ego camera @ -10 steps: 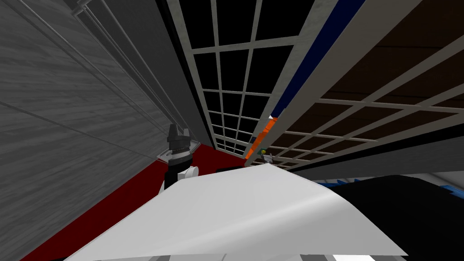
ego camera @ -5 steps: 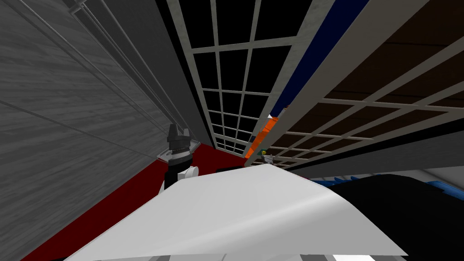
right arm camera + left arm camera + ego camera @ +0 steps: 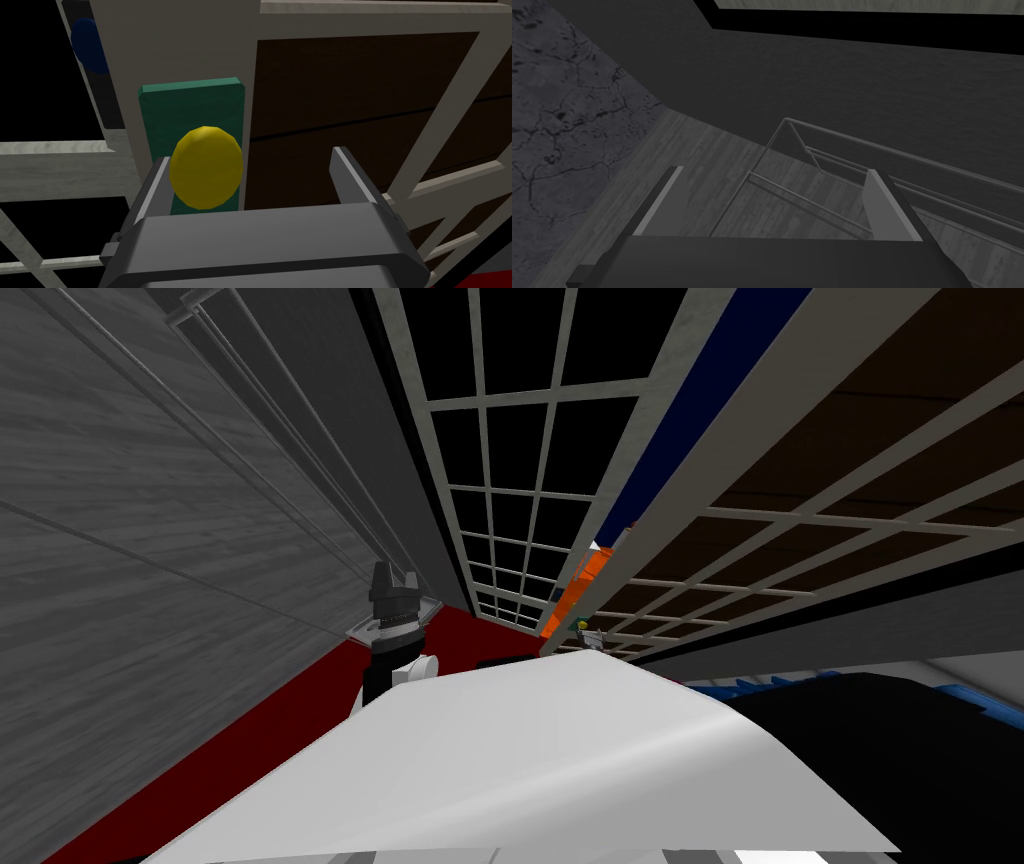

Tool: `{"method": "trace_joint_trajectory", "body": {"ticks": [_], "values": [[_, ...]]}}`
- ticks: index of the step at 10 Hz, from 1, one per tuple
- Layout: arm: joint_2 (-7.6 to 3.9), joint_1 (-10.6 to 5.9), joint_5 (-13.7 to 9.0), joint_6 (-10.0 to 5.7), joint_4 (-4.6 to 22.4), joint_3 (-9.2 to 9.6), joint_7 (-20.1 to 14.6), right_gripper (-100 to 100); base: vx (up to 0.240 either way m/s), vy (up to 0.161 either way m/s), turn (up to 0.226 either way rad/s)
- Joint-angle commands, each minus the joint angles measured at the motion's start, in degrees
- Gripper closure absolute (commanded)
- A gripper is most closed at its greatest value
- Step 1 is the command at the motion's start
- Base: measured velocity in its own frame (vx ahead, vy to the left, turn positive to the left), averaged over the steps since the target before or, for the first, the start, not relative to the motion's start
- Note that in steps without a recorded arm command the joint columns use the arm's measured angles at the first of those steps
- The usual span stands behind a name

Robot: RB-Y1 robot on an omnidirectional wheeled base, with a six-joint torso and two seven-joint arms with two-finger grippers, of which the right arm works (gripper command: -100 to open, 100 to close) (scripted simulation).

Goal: Pull the door open

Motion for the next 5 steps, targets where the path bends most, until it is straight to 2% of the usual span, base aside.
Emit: {"method": "trace_joint_trajectory", "body": {"ticks": [1,5], "values": [[-0.67,0.49,-0.5,-0.32,2.9,-0.94,-0.4,100,0.015,-0.004,0.014],[-0.76,1.26,-0.6,-0.33,3.2,-1.12,-0.4,100,-0.03,0.007,-0.008]]}}
